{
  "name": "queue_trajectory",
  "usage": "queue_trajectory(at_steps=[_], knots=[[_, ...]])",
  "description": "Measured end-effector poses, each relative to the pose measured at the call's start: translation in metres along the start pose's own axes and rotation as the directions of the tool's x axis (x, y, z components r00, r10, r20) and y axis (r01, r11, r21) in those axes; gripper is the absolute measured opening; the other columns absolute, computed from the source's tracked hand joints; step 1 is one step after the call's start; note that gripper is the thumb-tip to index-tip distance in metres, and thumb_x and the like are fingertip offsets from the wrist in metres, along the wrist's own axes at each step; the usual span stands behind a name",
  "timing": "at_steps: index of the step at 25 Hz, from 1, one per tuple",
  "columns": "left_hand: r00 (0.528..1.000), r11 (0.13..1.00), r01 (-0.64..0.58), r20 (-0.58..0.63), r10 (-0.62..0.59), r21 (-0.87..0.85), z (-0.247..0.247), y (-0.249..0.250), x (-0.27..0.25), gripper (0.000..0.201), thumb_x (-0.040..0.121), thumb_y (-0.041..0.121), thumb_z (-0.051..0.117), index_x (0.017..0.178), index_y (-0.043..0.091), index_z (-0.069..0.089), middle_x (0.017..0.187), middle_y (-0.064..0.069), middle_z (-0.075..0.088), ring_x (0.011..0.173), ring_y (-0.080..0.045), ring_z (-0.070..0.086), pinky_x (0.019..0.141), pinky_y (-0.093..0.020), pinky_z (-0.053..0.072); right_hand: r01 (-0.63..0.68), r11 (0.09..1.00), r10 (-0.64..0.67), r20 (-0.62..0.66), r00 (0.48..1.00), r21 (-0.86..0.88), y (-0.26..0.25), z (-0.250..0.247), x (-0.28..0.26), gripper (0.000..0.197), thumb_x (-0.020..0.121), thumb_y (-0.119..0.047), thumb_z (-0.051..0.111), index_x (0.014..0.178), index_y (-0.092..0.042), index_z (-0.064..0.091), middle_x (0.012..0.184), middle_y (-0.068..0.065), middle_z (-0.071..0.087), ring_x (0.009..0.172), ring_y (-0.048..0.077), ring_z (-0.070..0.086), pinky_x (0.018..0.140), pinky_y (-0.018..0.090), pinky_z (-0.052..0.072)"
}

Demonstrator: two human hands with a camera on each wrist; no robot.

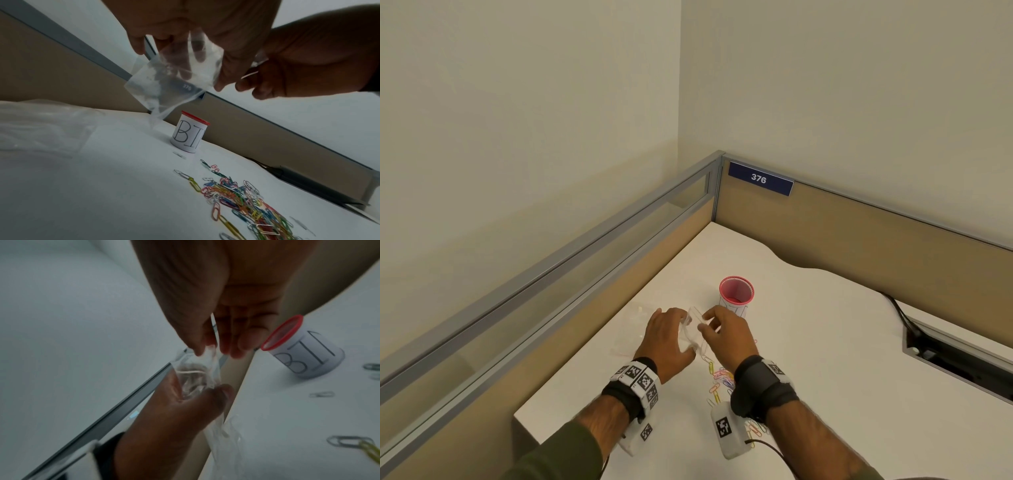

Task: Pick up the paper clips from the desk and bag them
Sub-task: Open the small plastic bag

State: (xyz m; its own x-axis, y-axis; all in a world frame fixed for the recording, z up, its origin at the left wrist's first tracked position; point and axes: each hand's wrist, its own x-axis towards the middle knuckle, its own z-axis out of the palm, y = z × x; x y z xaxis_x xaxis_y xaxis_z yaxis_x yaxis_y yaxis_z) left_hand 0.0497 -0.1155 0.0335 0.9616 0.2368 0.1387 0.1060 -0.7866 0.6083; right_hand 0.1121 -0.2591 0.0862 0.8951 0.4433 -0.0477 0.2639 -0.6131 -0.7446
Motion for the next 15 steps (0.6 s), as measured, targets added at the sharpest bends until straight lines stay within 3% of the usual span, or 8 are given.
queue_trajectory(at_steps=[2,5,7,9,13,15], knots=[[1.0,0.998,0.031,-0.006,-0.031,0.046,0.001,-0.001,0.004,0.051,0.073,0.035,0.074,0.113,0.026,0.043,0.109,0.008,0.056,0.109,-0.016,0.053,0.122,-0.039,0.023,0.11,0.994,-0.111,-0.056,0.992,-0.031,-0.005,-0.003,-0.003,0.022,0.087,-0.044,0.061,0.1,-0.027,0.061,0.09,-0.007,0.062,0.079,0.009,0.059,0.074,0.025,0.054],[1.0,0.995,0.013,-0.008,-0.012,0.102,0.006,-0.002,0.009,0.051,0.073,0.034,0.074,0.114,0.025,0.045,0.107,0.009,0.057,0.106,-0.013,0.056,0.121,-0.039,0.026,0.234,0.96,-0.223,0.085,0.971,-0.153,-0.014,0.004,-0.007,0.022,0.086,-0.041,0.063,0.101,-0.025,0.064,0.098,-0.006,0.064,0.088,0.011,0.057,0.082,0.027,0.052],[1.0,0.996,0.014,-0.008,-0.014,0.09,0.008,0.0,0.009,0.051,0.075,0.038,0.075,0.115,0.026,0.046,0.11,0.009,0.059,0.108,-0.012,0.058,0.119,-0.03,0.023,0.213,0.959,-0.198,0.094,0.976,-0.187,-0.013,0.01,-0.005,0.014,0.09,-0.034,0.057,0.098,-0.024,0.063,0.099,-0.003,0.067,0.089,0.015,0.058,0.087,0.035,0.052],[1.0,0.996,0.002,-0.027,0.0,0.095,0.007,0.005,0.01,0.048,0.078,0.039,0.074,0.117,0.024,0.05,0.113,0.006,0.061,0.111,-0.013,0.059,0.113,-0.024,0.022,0.184,0.979,-0.173,0.12,0.978,-0.09,-0.009,0.014,-0.003,0.011,0.093,-0.031,0.046,0.092,-0.025,0.056,0.091,0.0,0.068,0.082,0.019,0.062,0.081,0.042,0.055],[0.998,0.982,-0.003,0.055,-0.007,0.19,0.003,0.014,0.01,0.053,0.084,0.039,0.071,0.128,0.016,0.052,0.127,-0.003,0.059,0.124,-0.019,0.054,0.117,-0.03,0.023,0.171,0.985,-0.17,0.252,0.953,0.017,-0.011,0.012,-0.006,0.018,0.097,-0.033,0.034,0.09,-0.021,0.046,0.086,0.006,0.065,0.078,0.026,0.061,0.075,0.045,0.053],[0.998,0.997,0.027,0.057,-0.032,0.079,0.002,0.014,0.006,0.06,0.079,0.034,0.075,0.129,0.014,0.05,0.128,-0.005,0.057,0.123,-0.021,0.054,0.116,-0.032,0.032,0.172,0.985,-0.166,0.31,0.936,0.009,-0.013,0.01,-0.004,0.017,0.098,-0.029,0.035,0.089,-0.019,0.045,0.085,0.009,0.06,0.074,0.023,0.052,0.075,0.043,0.05]])
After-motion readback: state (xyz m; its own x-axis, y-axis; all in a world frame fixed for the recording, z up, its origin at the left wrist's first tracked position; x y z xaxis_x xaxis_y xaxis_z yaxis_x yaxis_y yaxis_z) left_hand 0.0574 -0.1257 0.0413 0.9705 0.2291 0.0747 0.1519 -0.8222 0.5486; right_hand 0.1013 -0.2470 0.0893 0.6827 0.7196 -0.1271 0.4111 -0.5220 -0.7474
